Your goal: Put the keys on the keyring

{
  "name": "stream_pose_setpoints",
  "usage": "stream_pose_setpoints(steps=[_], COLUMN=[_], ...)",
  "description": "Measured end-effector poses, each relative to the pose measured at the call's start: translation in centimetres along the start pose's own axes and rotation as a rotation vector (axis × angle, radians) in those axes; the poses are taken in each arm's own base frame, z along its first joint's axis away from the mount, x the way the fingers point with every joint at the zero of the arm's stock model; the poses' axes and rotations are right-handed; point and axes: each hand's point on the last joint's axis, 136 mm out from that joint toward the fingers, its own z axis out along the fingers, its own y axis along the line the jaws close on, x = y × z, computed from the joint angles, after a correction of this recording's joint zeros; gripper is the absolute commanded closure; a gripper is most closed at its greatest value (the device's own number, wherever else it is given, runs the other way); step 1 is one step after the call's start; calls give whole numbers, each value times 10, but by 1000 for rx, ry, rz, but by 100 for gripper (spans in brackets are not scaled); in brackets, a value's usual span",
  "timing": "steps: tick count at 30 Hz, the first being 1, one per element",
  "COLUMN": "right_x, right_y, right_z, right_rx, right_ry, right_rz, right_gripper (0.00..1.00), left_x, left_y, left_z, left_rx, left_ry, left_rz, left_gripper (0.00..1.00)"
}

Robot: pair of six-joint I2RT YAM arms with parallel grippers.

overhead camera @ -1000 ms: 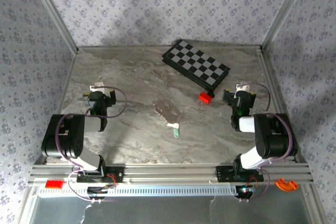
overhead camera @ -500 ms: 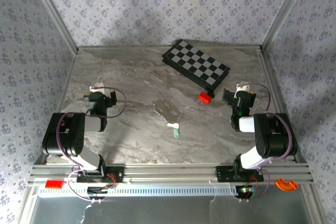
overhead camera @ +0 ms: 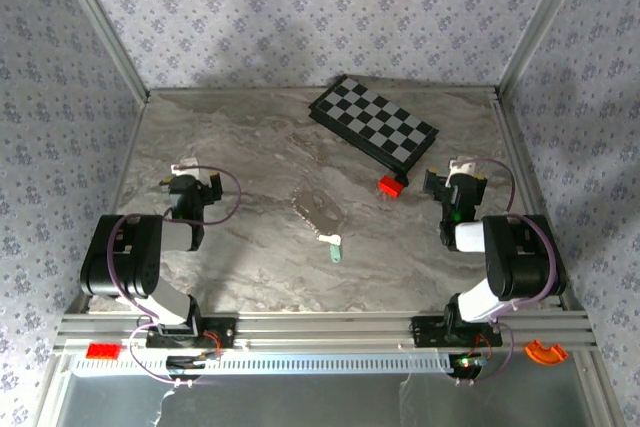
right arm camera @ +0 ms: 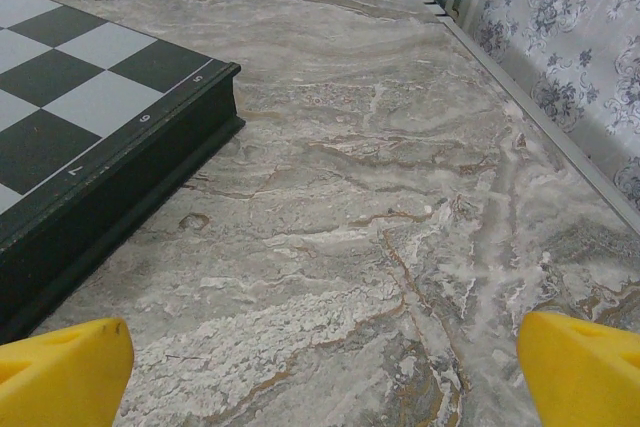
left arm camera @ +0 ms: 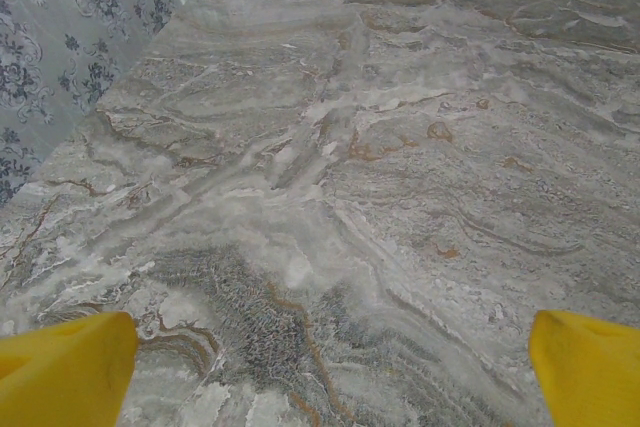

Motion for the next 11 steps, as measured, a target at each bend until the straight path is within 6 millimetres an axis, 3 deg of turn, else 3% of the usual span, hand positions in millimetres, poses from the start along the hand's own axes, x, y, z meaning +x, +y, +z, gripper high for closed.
stream_pose_setpoints(steps=[11], right_x=[2], right_y=[0], right_z=[-1], right_rx=[0], right_ry=[4], right_rz=[-1], right_gripper=[0], left_x=[0], left_y=[0], left_z=[0], left_rx=[0], left_ry=[0], left_rz=[0], left_gripper=[0])
